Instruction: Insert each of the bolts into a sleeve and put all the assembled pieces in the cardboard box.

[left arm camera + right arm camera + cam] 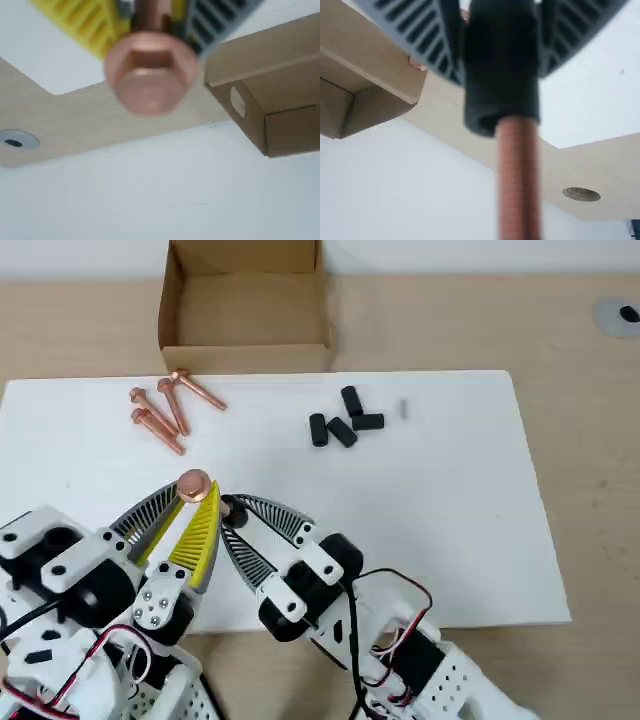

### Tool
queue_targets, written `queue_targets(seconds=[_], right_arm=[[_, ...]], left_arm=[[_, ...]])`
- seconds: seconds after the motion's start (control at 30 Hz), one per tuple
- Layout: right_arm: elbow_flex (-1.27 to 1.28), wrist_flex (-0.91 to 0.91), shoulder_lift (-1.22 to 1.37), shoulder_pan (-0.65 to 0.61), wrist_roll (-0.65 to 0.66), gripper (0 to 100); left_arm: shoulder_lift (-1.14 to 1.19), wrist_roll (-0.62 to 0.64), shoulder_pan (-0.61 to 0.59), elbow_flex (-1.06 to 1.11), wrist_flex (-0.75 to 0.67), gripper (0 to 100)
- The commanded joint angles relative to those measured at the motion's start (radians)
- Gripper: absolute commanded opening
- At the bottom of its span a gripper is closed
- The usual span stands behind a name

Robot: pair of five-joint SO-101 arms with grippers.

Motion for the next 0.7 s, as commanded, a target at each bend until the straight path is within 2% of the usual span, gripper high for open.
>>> queue_targets(seconds=[0.0,0.1,0.33,0.67], right_arm=[[-0.002,-0.028,-0.091,-0.013,0.006,1.0],[-0.002,-0.028,-0.091,-0.013,0.006,1.0],[-0.002,-0.028,-0.091,-0.013,0.006,1.0],[-0.002,-0.028,-0.091,-0.013,0.006,1.0]], left_arm=[[-0.002,-0.011,-0.015,-0.003,-0.031,1],[-0.002,-0.006,-0.015,0.0,-0.046,1],[-0.002,0.018,-0.104,0.126,-0.195,1],[-0.002,0.058,-0.095,0.084,-0.115,1]])
